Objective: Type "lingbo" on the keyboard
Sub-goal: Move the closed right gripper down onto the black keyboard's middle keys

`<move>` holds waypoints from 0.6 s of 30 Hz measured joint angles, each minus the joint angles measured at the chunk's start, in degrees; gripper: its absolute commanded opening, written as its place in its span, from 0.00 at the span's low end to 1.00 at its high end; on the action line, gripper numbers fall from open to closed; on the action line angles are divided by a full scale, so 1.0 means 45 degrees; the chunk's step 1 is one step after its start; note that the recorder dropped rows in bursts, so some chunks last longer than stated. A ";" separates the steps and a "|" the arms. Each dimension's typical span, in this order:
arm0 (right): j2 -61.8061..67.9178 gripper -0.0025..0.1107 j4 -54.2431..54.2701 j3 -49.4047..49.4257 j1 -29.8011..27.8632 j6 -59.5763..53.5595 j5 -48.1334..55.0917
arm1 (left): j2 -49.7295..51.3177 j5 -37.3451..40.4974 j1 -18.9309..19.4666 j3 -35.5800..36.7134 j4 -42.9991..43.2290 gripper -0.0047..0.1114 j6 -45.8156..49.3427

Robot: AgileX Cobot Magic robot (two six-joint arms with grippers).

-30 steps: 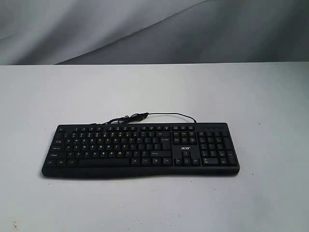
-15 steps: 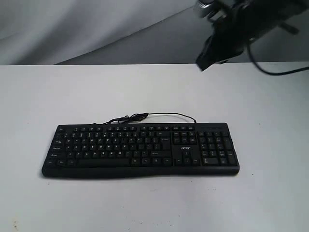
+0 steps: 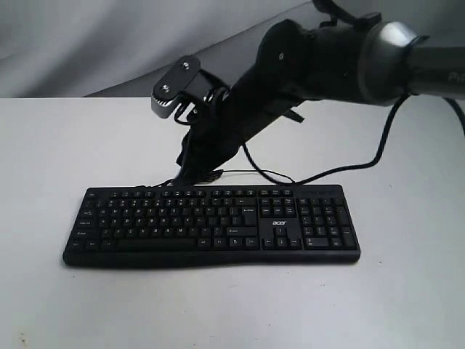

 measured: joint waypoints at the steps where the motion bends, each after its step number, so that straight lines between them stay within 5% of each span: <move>1: 0.0000 0.02 0.0000 0.0200 0.0137 0.0000 -0.0375 | 0.0000 0.0000 0.0000 0.0000 0.0000 0.04 0.0000; 18: 0.0379 0.02 0.0683 0.2105 0.0350 -0.0307 -0.2605 | 0.0000 0.0000 0.0000 0.0000 0.0000 0.04 0.0000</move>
